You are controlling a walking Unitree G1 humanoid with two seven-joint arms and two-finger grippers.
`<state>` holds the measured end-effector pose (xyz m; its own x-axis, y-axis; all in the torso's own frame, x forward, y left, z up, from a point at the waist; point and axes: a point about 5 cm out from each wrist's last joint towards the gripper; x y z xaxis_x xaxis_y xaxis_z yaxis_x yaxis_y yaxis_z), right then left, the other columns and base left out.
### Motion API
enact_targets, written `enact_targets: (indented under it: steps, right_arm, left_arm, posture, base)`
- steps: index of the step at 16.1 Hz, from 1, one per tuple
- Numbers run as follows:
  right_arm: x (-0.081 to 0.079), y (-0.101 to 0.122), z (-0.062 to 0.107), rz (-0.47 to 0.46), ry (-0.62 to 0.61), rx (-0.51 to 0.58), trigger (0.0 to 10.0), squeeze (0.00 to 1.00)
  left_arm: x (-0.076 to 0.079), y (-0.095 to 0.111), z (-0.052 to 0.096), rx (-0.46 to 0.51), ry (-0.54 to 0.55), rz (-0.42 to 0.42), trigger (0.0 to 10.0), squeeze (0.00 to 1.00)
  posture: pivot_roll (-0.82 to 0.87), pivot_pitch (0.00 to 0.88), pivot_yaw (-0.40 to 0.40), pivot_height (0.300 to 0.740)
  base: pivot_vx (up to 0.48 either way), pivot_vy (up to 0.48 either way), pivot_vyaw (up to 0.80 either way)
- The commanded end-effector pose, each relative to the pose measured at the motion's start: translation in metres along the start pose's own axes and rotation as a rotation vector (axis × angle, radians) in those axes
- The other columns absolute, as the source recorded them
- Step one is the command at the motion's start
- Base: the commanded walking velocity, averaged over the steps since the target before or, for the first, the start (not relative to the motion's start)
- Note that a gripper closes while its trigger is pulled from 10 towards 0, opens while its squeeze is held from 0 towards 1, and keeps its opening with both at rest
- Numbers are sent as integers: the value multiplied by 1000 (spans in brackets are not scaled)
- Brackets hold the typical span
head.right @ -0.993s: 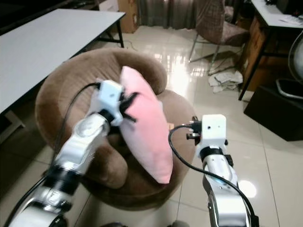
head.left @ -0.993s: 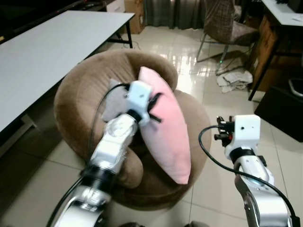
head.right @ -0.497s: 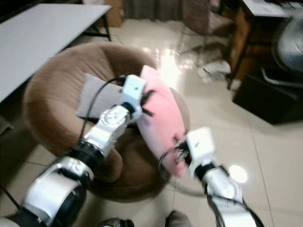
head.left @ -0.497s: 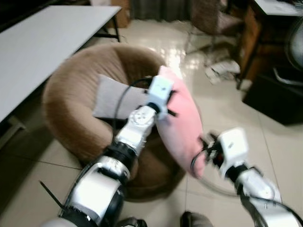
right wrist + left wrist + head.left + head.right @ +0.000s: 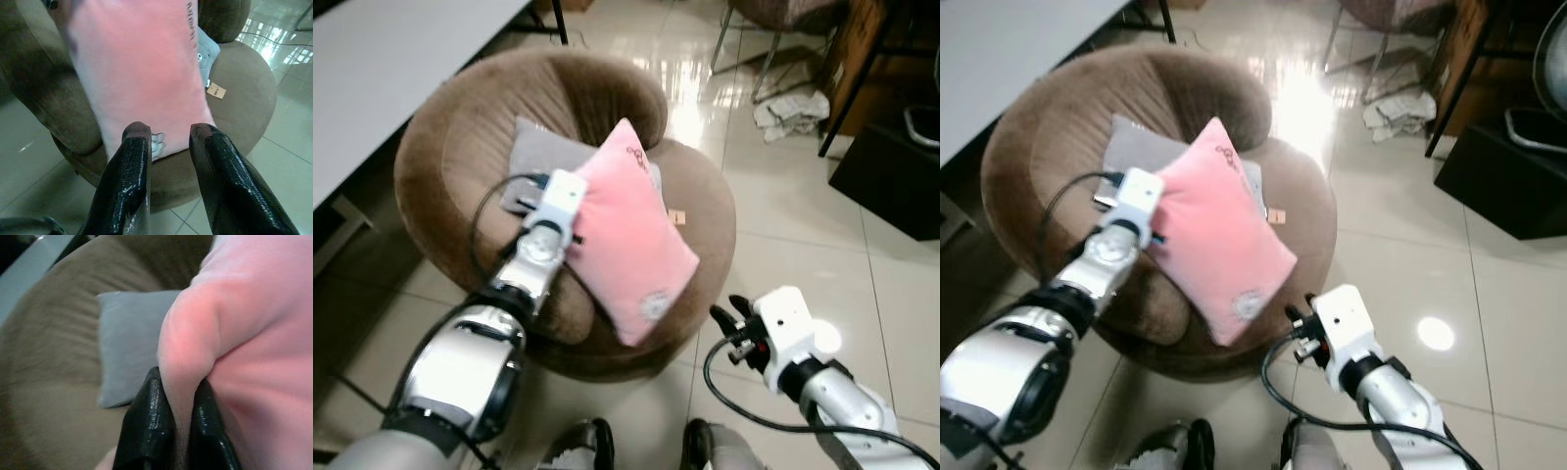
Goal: Move the pillow to the sofa from floor
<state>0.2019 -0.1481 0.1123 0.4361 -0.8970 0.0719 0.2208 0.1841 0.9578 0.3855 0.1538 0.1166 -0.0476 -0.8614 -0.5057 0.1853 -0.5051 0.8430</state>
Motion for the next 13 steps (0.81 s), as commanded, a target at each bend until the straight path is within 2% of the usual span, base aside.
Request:
enact_targets:
  steps: [1,4,6,8,9,10,11,12,13]
  right_arm:
    - [0,5,-1,-12,8,33,10000,0]
    - [-6,4,-7,-7,40,35,10000,0]
    - [-7,4,-9,-4,48,36,10000,0]
    - [-6,5,-10,-4,43,44,10000,0]
    - [-3,7,-11,-8,22,63,10000,0]
    - [0,8,-11,-2,-25,62,10000,0]
    - [4,7,-12,14,-76,57,10000,0]
    - [8,9,-14,24,-156,93,10000,0]
    - [8,11,-15,21,-180,107,10000,0]
  left_arm:
    - [-16,5,-3,17,69,-12,10000,1000]
    - [-24,0,-3,5,100,-46,10000,1000]
    - [-30,5,-4,20,140,-51,10000,1000]
    - [-41,14,-5,68,198,3,10000,1000]
    - [-55,26,-5,156,284,110,10000,529]
    - [-64,34,-4,217,306,186,10000,0]
    - [-67,38,-4,250,274,244,10000,0]
    - [-69,35,-3,256,209,340,10000,0]
    - [-65,32,-3,258,131,402,10000,0]
  posture:
    - [-119,194,101,740]
    - [-115,190,91,740]
    - [-115,185,90,740]
    - [-115,178,93,740]
    - [-115,171,96,740]
    - [-112,161,100,740]
    - [-112,150,99,740]
    - [-108,137,101,740]
    - [-101,121,100,740]
  base:
    - [0,0,0]
    - [0,0,0]
    - [0,0,0]
    - [0,0,0]
    - [0,0,0]
    - [0,0,0]
    - [0,0,0]
    - [0,0,0]
    - [0,0,0]
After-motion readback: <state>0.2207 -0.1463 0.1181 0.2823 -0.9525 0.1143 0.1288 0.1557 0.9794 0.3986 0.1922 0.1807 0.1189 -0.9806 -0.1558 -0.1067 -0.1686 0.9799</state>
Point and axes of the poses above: a point about 5 cm out from each wrist's last joint towards the gripper, its own z axis pointing back from the gripper into the wrist, its own y axis along the axis of the wrist's last joint, x = y × z, and after that the axes turned 3 degrees about -z, right-handed
